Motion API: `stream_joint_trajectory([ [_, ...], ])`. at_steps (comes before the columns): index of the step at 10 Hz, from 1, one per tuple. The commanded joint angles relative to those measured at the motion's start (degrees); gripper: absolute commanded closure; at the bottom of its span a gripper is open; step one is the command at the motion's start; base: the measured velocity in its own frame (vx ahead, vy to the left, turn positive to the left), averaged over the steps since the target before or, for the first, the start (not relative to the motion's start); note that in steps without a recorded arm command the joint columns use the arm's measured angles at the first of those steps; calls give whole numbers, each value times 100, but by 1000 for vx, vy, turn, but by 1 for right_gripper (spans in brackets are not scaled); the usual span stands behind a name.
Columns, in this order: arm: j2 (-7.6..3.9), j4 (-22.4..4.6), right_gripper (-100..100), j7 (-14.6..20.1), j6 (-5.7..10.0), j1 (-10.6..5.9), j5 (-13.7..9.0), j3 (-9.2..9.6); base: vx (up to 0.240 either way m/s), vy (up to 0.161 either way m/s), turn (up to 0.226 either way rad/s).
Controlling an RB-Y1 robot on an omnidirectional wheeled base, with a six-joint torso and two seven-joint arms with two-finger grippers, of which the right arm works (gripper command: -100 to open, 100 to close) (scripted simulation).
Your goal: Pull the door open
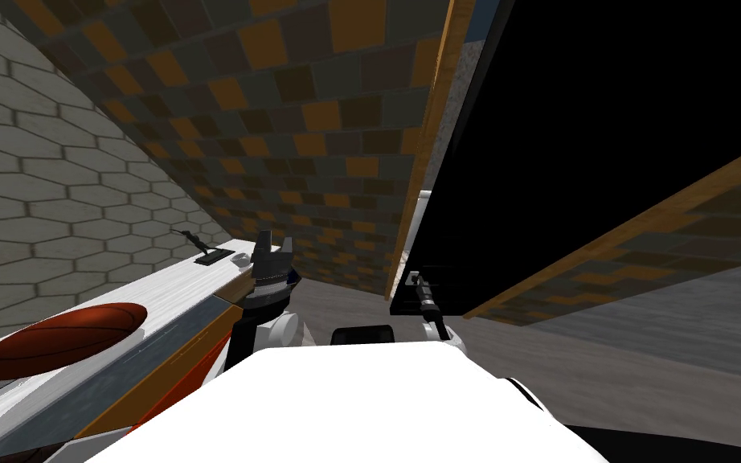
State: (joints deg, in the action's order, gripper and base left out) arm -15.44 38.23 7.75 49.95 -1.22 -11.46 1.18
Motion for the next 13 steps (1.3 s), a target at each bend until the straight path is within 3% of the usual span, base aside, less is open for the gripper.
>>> stream_joint_trajectory([
  [1,144,-147,100,166,140,-100,34,160,-27,-18,18],
  [5,119,-187,100,783,142,-140,-185,269,-35,-20,48],
  [9,110,-200,100,1125,143,-153,-257,305,-30,-9,29],
  [10,102,-213,100,1365,143,-166,-329,341,-27,-17,53],
  [13,102,-213,100,1365,143,-166,-329,341,-9,-8,-6],
])
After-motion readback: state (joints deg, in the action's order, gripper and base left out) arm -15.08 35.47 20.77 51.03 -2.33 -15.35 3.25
